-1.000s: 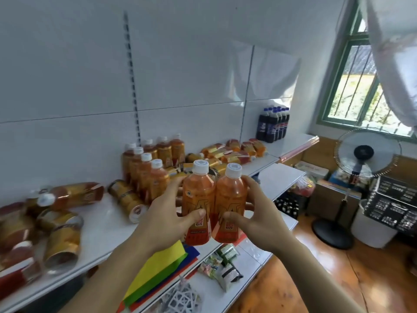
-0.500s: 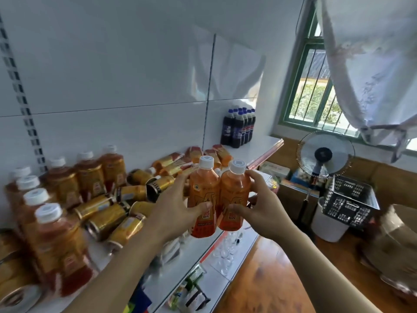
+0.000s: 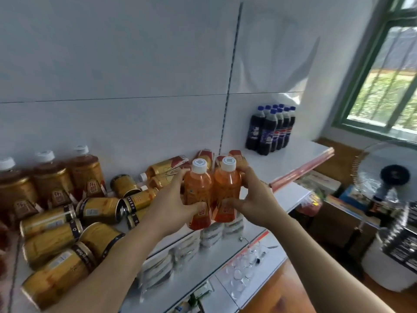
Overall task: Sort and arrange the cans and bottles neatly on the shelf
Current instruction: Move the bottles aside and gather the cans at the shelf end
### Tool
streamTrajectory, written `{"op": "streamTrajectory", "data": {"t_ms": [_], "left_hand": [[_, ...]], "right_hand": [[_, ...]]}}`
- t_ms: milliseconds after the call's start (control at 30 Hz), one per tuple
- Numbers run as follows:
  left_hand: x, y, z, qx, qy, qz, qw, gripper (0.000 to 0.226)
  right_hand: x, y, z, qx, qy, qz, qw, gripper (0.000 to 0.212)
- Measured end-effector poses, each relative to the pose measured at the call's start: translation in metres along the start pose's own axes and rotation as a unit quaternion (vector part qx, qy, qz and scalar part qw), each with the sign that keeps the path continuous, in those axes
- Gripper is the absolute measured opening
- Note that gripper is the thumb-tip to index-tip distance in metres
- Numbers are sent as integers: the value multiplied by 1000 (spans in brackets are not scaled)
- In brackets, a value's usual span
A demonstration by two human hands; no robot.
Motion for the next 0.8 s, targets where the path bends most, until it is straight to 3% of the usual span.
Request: {"op": "streamTrajectory", "data": {"t_ms": [200,400,800], "left_hand": [[-9,-16,16,73,60,55,994,96],[-4,-35,16,122,90,101,983,95],[18,-37,7,133,54,165,976,98]], "right_hand": [[-21,32,61,32,-84,30,995,91],[-49,48,94,60,-137,64,987,88],[-67,40,88,139,-157,60,976,83]]}}
Point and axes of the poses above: each hand's wrist, its own z-axis towards the middle knuckle, its own x-axis out of the back of the hand, y = z × x, the point moved 3 cm from there along z, towards the middle knuckle
